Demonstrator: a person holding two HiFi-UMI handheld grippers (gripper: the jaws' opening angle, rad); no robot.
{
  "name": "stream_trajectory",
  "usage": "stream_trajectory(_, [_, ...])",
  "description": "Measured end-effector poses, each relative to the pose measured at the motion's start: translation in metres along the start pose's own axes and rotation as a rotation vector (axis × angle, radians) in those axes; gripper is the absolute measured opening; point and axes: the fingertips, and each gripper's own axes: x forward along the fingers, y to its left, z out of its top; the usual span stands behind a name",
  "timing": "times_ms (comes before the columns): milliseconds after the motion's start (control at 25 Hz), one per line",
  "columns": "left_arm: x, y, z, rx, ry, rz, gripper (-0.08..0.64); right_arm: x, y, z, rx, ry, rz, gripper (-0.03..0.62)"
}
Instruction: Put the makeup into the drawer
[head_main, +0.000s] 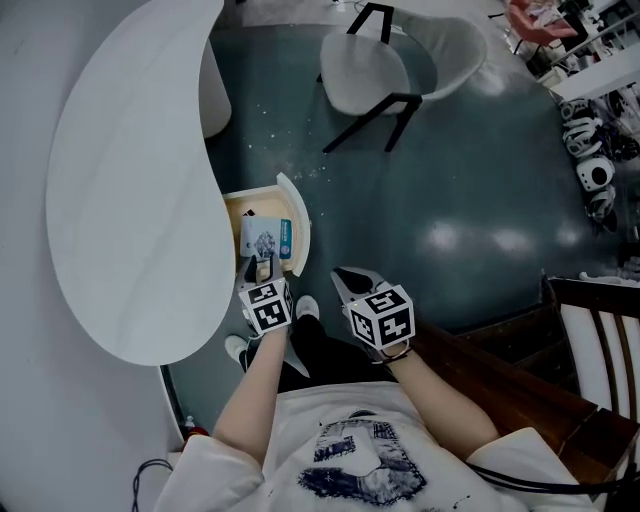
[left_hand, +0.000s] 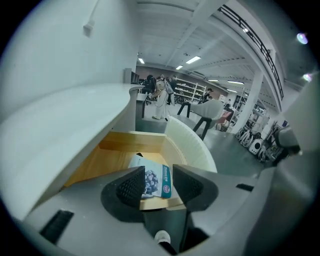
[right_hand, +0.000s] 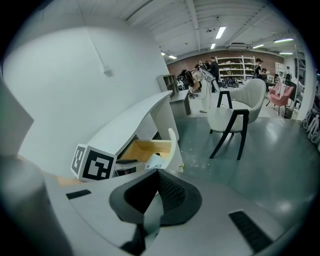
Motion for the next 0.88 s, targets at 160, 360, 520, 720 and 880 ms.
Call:
stream_trajectory(160, [-0.017,-0.006,0.005,0.013,0.005,-0.029,0.195,-0.004,0.009,0.007,0.005,-0.018,0.006,0.02])
stream_trajectory(360, [-0.039,-0.015,0.016,-0.003,-0.009,-0.102,0.195,-0.007,0.021,0.012,0.016,-0.042,0.014,0.02])
stream_trajectory(520, [-0.062,-0.017,0.031,0.007,-0.04,-0.131,0.193,-0.01,0.034,0.014,0.027,-0.056,0.024,0.02])
stream_trajectory(720, [-0.098,-0.01,0.053,0.023,-0.087,-0.147,0.193,-0.012,0.056,0.02,0.023,-0.071,0.04,0.02])
stream_trajectory(880, [-0.123,0.01,0.07,0.028,-0.121,-0.152,0.193,-0.009,0.08,0.031,0.003,-0.091,0.053,0.02])
